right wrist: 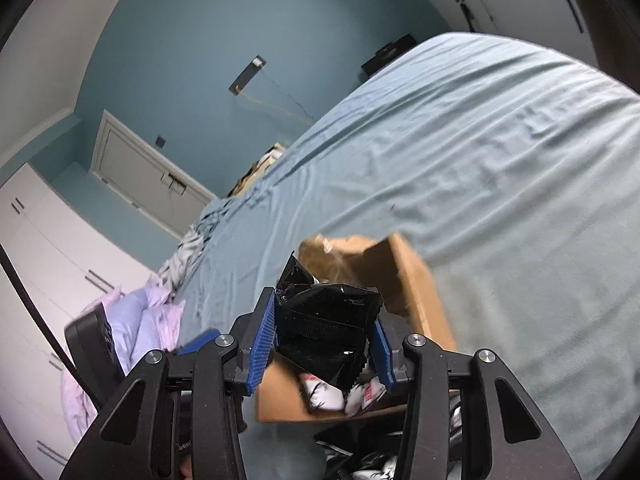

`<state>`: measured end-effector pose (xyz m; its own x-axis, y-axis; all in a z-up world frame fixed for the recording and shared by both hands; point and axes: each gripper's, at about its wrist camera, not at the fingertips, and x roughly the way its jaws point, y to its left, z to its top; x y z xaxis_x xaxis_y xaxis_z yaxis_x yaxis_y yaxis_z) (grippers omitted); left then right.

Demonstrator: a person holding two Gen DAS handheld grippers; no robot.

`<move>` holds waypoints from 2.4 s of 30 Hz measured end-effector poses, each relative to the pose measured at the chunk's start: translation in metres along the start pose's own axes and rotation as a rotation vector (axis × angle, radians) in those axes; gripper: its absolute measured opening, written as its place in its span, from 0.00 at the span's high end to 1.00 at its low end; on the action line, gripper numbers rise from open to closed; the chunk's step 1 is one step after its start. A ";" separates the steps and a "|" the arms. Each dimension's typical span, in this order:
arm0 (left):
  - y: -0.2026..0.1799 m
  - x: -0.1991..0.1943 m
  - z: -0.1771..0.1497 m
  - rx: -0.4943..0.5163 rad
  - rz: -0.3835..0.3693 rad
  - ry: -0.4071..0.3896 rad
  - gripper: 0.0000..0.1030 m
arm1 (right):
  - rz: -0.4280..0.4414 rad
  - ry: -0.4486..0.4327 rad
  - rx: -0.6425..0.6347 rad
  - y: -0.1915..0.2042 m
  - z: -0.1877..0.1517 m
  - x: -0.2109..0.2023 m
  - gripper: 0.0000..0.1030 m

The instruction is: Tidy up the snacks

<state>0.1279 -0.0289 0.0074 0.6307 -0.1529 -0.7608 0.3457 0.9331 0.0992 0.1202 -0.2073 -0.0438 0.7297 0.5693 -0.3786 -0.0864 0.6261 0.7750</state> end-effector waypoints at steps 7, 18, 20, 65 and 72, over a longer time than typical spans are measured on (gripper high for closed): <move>0.023 -0.038 -0.023 -0.044 0.011 0.042 0.12 | -0.082 0.049 0.072 -0.007 -0.008 -0.009 0.25; -0.007 -0.085 -0.064 0.122 0.101 0.030 0.12 | -0.251 0.042 0.123 -0.007 -0.037 -0.123 0.22; -0.005 -0.091 -0.068 0.103 0.086 0.036 0.12 | -0.277 0.030 0.150 -0.006 -0.046 -0.137 0.22; -0.009 -0.083 -0.085 0.013 0.059 0.165 0.03 | -0.335 0.158 0.206 0.001 -0.069 -0.111 0.22; -0.002 -0.073 -0.085 -0.054 0.004 0.212 0.03 | -0.353 0.203 0.156 0.004 -0.062 -0.075 0.22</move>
<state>0.0223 0.0080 0.0083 0.4697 -0.0827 -0.8790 0.3021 0.9506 0.0719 0.0227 -0.2142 -0.0433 0.5464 0.4376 -0.7141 0.2595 0.7222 0.6412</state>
